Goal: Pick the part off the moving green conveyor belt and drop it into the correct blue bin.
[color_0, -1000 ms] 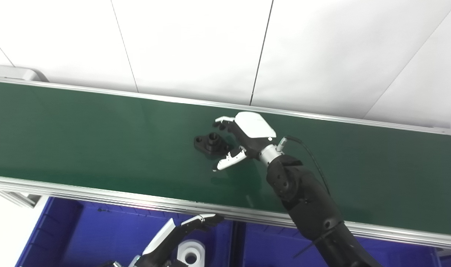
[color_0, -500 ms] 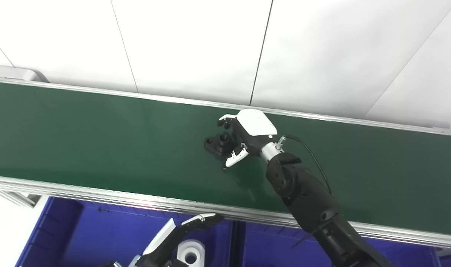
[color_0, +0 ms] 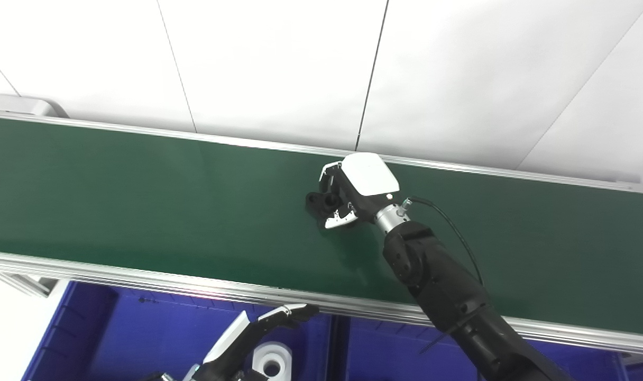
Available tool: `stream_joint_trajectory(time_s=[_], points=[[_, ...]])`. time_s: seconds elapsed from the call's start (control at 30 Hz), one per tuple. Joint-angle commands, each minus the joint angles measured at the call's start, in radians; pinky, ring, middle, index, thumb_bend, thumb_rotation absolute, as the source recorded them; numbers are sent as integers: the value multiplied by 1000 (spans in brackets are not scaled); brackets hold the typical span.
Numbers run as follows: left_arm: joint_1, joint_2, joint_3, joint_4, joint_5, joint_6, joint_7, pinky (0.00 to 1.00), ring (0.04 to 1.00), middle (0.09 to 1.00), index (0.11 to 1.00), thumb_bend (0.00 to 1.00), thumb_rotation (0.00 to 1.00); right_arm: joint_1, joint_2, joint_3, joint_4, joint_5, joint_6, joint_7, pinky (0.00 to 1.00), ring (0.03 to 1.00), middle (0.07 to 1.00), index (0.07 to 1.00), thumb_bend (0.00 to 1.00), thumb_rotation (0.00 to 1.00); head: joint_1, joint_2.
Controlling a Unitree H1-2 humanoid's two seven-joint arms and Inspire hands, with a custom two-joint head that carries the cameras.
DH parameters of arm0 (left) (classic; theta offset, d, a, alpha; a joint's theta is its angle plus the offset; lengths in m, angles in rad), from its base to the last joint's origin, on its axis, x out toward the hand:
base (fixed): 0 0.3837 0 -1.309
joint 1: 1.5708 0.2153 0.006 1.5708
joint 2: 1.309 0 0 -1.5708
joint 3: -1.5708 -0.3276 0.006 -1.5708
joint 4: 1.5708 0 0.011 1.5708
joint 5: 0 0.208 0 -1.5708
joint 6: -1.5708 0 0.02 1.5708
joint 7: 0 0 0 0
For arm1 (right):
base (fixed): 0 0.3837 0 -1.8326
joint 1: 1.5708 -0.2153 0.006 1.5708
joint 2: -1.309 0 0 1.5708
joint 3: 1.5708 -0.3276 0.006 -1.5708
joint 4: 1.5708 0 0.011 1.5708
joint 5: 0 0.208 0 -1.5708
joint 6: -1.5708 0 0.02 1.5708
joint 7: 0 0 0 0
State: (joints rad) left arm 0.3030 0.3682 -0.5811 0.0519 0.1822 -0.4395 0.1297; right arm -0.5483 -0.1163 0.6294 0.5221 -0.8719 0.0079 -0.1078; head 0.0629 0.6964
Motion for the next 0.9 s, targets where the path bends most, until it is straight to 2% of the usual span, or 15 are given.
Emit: stream_joint_trajectory(time_s=[0.0,0.2,0.37,0.5,0.57,0.67,0.87], points=[[-5,2,0,-24,-7,-30,14,762,809,830,809,895,260,4,-1,22,3,-14,-14,32,200,263,421,490,529,0,0,1],[-4,-2,3,-27,-17,-30,8,758,806,828,808,895,252,21,-25,21,-37,-7,-5,75,251,316,408,505,526,0,-9,12],[3,-2,4,-35,-18,-30,3,760,806,828,811,894,261,56,-59,4,-153,2,-3,111,282,350,412,515,526,0,-16,21],[10,-1,10,-44,-20,-30,-4,768,809,828,809,893,257,115,-94,-35,-344,1,44,183,284,359,443,512,527,0,-44,39],[15,0,15,-51,-19,-30,-9,776,814,830,810,895,261,140,-102,-61,-407,9,47,206,229,302,415,513,525,0,-53,45],[18,0,18,-62,-23,-30,-9,769,806,826,806,894,247,187,-113,-107,-506,18,47,230,263,343,438,511,527,0,-62,52],[22,3,18,-80,-36,-30,-12,778,810,819,806,891,260,277,-123,-190,-655,20,64,274,321,405,439,516,525,0,-85,94]])
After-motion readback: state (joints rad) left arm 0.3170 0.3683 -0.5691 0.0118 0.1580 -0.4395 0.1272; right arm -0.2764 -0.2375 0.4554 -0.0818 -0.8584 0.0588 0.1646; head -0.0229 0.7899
